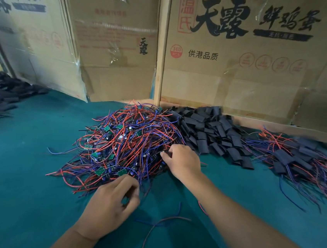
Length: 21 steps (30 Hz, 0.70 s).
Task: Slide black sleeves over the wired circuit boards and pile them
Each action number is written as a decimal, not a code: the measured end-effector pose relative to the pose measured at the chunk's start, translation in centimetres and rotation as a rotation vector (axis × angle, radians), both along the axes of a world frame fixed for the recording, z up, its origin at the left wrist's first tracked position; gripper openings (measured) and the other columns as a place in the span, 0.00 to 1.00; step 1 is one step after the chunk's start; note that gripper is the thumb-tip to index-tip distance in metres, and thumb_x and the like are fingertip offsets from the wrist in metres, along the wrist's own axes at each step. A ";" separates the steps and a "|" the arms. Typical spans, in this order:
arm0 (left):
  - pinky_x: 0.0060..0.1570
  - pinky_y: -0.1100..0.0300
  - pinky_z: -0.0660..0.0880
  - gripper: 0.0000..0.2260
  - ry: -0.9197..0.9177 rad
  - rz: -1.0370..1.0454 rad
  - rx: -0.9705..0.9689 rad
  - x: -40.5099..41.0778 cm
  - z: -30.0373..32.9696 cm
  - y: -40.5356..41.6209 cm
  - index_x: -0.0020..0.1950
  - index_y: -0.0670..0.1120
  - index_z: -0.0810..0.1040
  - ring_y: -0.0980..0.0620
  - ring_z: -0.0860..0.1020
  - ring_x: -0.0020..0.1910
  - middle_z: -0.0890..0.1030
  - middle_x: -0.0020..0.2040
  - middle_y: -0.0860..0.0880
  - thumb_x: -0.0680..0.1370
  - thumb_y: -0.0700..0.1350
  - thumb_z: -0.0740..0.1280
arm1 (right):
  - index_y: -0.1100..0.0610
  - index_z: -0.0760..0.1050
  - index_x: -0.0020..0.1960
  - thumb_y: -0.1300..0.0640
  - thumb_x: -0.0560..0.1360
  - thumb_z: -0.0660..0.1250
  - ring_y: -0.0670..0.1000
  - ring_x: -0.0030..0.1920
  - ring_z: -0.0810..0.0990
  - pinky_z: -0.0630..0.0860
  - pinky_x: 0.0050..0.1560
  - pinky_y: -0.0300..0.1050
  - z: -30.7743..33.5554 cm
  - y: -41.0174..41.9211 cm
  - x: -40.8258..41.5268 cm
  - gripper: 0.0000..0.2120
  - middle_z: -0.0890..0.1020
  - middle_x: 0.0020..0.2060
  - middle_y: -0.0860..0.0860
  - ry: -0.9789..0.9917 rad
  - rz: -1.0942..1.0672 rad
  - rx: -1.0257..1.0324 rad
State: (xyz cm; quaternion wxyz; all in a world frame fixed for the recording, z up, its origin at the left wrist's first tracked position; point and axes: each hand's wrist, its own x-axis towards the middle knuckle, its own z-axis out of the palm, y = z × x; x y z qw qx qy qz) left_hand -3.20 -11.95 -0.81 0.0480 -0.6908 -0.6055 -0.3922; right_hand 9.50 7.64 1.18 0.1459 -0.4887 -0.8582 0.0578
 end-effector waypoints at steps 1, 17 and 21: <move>0.35 0.74 0.62 0.07 0.008 -0.004 0.004 0.1 0.0 0.0 0.43 0.45 0.76 0.63 0.67 0.33 0.74 0.38 0.56 0.78 0.46 0.62 | 0.56 0.73 0.44 0.39 0.79 0.62 0.57 0.43 0.80 0.69 0.36 0.46 -0.1 -0.1 -0.5 0.19 0.80 0.42 0.52 -0.015 -0.020 0.024; 0.29 0.61 0.72 0.06 0.009 -0.015 0.006 1.6 -0.3 -0.2 0.42 0.47 0.75 0.59 0.72 0.31 0.74 0.37 0.57 0.76 0.47 0.63 | 0.57 0.71 0.44 0.49 0.79 0.60 0.58 0.38 0.75 0.68 0.36 0.46 1.4 -0.9 1.8 0.12 0.75 0.39 0.52 -0.019 -0.102 0.012; 0.33 0.70 0.67 0.01 -0.040 -0.016 -0.011 1.8 -0.6 -0.4 0.43 0.52 0.72 0.66 0.67 0.32 0.73 0.38 0.59 0.74 0.47 0.63 | 0.63 0.76 0.47 0.52 0.80 0.59 0.56 0.38 0.77 0.69 0.36 0.46 0.8 -1.1 4.3 0.14 0.78 0.38 0.54 0.165 -0.127 -0.107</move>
